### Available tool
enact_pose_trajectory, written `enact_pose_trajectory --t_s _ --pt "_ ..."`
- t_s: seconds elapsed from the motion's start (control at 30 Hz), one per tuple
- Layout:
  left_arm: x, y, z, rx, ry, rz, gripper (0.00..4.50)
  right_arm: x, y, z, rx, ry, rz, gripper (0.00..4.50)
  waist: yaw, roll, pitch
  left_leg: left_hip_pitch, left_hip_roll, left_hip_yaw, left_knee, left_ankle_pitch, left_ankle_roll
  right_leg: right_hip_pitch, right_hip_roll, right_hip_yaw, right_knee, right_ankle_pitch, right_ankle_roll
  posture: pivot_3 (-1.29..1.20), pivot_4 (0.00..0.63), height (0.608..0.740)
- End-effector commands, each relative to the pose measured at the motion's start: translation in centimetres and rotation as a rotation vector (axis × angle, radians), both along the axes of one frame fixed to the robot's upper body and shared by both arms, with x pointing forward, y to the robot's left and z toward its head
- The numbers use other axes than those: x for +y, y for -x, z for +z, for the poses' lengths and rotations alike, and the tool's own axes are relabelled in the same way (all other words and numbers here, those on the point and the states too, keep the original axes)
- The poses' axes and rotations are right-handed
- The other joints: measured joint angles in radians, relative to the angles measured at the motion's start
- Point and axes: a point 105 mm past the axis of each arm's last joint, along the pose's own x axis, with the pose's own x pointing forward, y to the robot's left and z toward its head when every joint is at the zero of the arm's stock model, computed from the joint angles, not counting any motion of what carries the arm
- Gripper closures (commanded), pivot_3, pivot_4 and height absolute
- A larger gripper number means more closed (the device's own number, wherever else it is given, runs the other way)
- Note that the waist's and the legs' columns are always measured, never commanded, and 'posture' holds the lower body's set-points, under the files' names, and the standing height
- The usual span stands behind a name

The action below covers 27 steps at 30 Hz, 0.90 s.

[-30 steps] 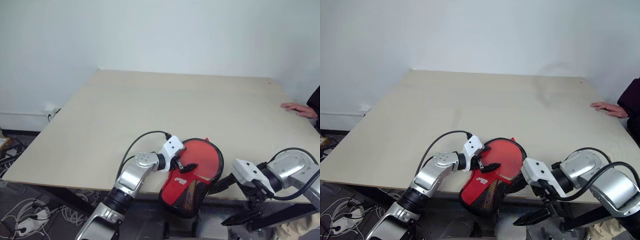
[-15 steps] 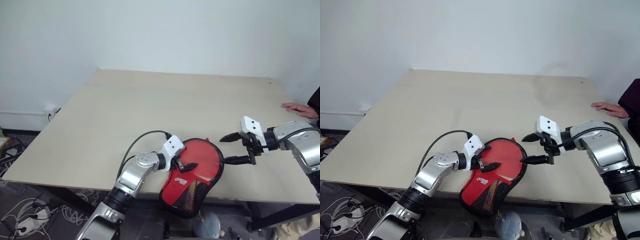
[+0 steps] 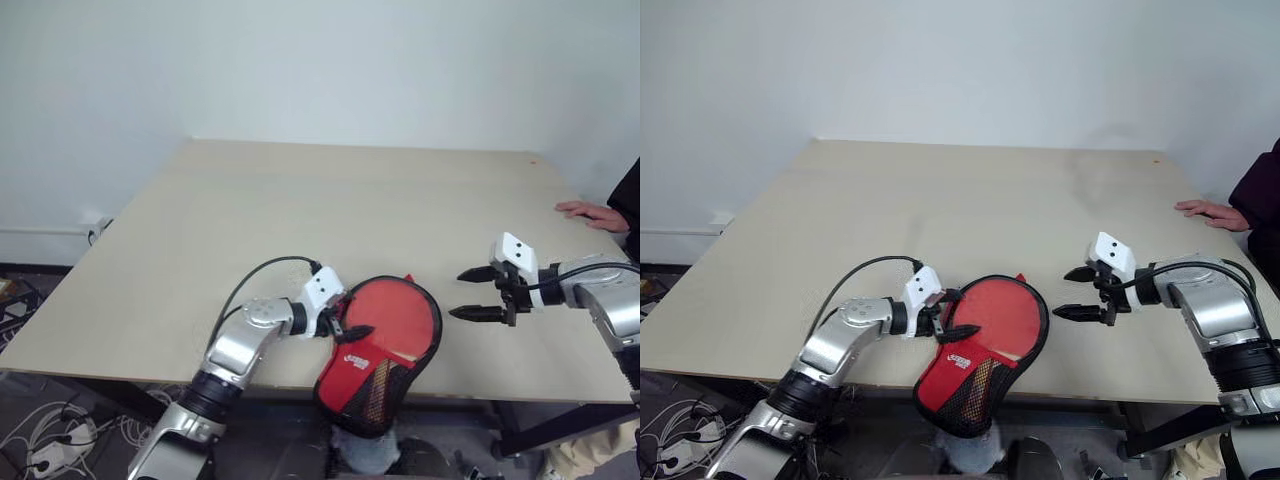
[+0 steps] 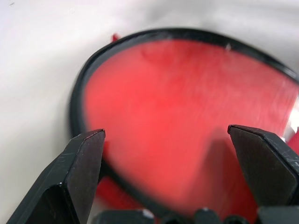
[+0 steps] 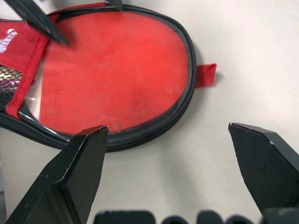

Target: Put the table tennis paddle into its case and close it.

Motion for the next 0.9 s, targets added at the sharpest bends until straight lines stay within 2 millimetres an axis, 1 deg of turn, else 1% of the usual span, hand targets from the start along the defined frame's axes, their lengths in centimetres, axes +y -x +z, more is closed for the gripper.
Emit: enact_pose_trajectory --t_s 0.03,0.17,0.3,0.37,0.53,0.73,0.9 --pt "0.6 -0.2 3.2 -0.084 0.055 -0.031 0.00 0.4 -0.2 1.0 -0.038 -0.035 -0.012 0.04 0.001 0.000 0.000 -0.001 0.000 0.000 0.000 0.000 0.000 -0.001 0.000 0.000 0.000 0.000 0.000 0.00 0.000 0.729" --pt "2.8 -0.7 4.7 -0.146 0.051 0.007 0.00 0.7 0.5 0.2 -0.007 -0.044 -0.030 0.04 0.002 0.000 0.000 -0.001 -0.001 0.000 0.001 -0.002 0.001 -0.001 -0.001 0.000 -0.001 0.000 0.000 0.00 0.000 0.729" --pt "4.9 -1.1 5.1 -0.151 0.034 0.059 0.00 1.0 0.7 -0.4 0.013 -0.058 -0.065 0.04 0.002 0.001 0.000 -0.002 -0.001 0.000 0.001 -0.003 0.001 -0.001 -0.002 0.000 0.000 0.000 0.000 0.00 0.000 0.729" --pt "5.7 -1.2 5.3 -0.152 0.031 0.084 0.00 1.2 0.7 -0.7 0.029 -0.068 -0.088 0.04 0.002 0.001 0.000 -0.002 -0.001 0.000 0.001 -0.003 0.001 -0.001 -0.001 0.000 0.000 0.000 0.000 0.00 0.000 0.729" --pt "6.4 -1.3 5.7 -0.158 0.039 0.118 0.00 1.5 0.9 -1.6 0.049 -0.069 -0.122 0.04 0.005 0.001 0.000 -0.001 -0.001 0.000 0.001 -0.003 0.001 -0.001 -0.001 0.000 0.000 0.000 0.000 0.00 0.000 0.729" --pt "6.3 -0.6 6.4 -0.140 0.087 0.109 0.00 1.9 1.0 -2.6 0.062 -0.090 -0.160 0.04 0.002 0.001 0.001 -0.001 -0.001 0.001 0.002 -0.003 0.001 -0.001 -0.001 0.001 0.000 0.000 0.000 0.00 0.000 0.729" --pt "6.7 -0.1 5.9 -0.120 0.091 0.132 0.00 2.6 1.2 -3.3 0.099 -0.113 -0.191 0.04 0.001 0.001 0.001 -0.001 -0.001 0.001 0.002 -0.003 0.001 -0.001 0.000 0.001 0.000 0.000 0.000 0.00 0.000 0.729"
